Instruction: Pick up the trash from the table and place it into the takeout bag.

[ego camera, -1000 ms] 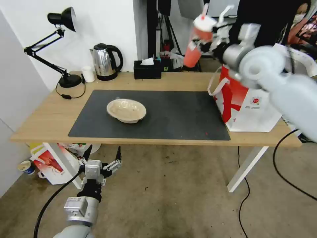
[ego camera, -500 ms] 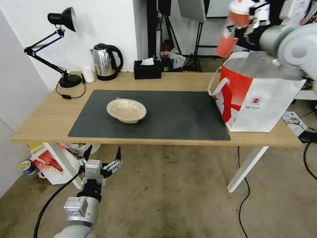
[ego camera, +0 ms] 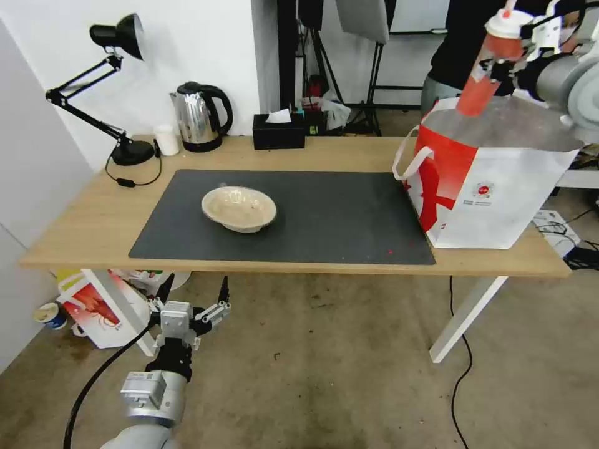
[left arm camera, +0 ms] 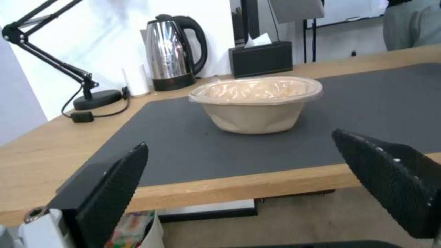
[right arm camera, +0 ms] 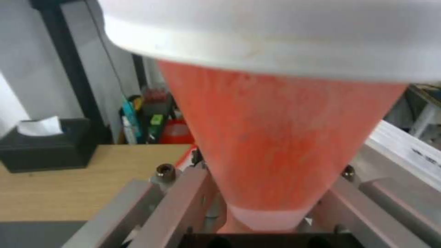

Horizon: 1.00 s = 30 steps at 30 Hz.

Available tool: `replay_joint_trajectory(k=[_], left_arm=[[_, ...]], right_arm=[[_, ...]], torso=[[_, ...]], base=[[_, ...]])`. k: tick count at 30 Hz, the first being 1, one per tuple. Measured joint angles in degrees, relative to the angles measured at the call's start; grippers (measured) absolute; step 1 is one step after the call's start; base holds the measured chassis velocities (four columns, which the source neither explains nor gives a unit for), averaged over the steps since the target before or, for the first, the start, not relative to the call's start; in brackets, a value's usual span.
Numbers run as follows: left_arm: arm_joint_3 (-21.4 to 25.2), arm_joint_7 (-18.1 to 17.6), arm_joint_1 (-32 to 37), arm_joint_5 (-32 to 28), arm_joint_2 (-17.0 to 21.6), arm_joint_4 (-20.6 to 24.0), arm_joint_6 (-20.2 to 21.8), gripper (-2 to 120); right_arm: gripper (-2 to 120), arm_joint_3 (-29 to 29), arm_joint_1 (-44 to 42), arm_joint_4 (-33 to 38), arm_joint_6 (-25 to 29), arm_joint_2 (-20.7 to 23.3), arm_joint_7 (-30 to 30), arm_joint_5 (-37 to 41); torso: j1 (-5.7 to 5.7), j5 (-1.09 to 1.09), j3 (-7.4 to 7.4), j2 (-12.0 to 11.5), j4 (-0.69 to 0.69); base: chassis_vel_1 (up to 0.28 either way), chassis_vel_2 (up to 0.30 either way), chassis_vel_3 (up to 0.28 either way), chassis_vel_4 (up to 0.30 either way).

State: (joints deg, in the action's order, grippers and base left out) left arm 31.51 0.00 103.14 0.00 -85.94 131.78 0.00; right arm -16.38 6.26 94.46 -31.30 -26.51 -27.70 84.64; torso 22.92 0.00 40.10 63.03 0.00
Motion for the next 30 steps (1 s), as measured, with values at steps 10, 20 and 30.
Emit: replay_joint_trajectory(k=[10,20,30], left_arm=[[0.0,0.0,0.0,0.0,0.0,0.0,0.0,100],[0.0,0.0,0.0,0.0,0.0,0.0,0.0,100],[0.0,0.0,0.0,0.0,0.0,0.0,0.0,100]], right_arm=[[6,2.2,-3.5,-4.4,0.3,0.0,2.3,-2.5],[6,3.0,-6.1,-12.2,0.9,-3.6,4.3,-7.0],[6,2.8,-7.4,-15.2,0.9,-6.0,2.9,-9.7]], torso=[[0.0,0.0,0.0,0.0,0.0],[0.0,0.0,0.01,0.0,0.0],[0.0,-0.01,0.01,0.0,0.0]], base=[[0.0,0.0,0.0,0.0],[0.0,0.0,0.0,0.0],[0.0,0.0,0.0,0.0]])
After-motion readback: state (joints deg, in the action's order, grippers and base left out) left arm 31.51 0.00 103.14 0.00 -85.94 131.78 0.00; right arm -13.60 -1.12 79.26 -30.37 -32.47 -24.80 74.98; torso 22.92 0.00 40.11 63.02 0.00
